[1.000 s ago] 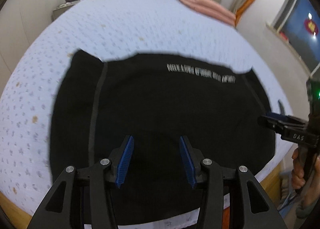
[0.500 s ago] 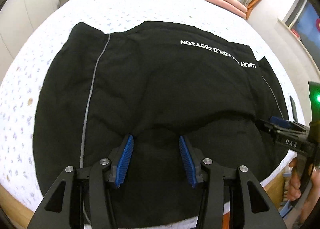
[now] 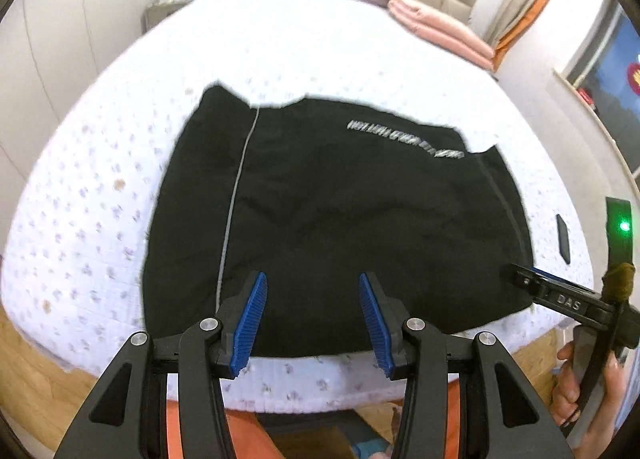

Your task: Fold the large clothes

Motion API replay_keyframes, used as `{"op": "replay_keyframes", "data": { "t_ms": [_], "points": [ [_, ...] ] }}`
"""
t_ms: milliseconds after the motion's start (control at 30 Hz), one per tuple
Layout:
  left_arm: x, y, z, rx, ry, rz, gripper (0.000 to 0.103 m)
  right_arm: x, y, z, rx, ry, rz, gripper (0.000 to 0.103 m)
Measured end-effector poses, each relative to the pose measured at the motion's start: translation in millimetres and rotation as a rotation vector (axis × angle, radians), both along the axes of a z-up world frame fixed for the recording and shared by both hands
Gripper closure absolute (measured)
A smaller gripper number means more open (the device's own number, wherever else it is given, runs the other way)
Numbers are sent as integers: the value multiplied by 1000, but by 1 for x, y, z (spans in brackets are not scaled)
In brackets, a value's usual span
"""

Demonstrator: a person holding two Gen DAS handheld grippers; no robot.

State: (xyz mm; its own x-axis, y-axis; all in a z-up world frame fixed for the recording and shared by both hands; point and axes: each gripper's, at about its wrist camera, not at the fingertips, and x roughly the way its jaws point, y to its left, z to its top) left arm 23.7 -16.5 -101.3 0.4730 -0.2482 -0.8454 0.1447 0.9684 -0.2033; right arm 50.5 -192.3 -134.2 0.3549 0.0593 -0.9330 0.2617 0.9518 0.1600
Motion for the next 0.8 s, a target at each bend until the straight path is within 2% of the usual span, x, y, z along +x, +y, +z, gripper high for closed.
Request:
{"op": "replay_keyframes", "data": {
  "t_ms": [100,200,300,400,467,567,800],
  "points": [
    [-21,-4,33,44,-69,5,53,-14,9,31,-25,-50,-25,22],
    [-40,-4,66,57,-126,30,39,-33,26,71,-64,-124,-36,19],
    [-55,-6,99,47,-185,41,36,-45,40,105,-104,-209,-32,15],
    [-65,-15,125,83,-244,36,34,-56,50,135,-152,-278,-25,11],
    [-71,-20,141,95,-284,31,29,-64,56,157,-168,-337,-21,10],
    [-81,-28,164,98,-322,7,26,-71,60,177,-207,-391,-26,6],
    [-90,-33,207,102,-379,22,24,-81,71,211,-259,-473,-19,1]
  ]
}}
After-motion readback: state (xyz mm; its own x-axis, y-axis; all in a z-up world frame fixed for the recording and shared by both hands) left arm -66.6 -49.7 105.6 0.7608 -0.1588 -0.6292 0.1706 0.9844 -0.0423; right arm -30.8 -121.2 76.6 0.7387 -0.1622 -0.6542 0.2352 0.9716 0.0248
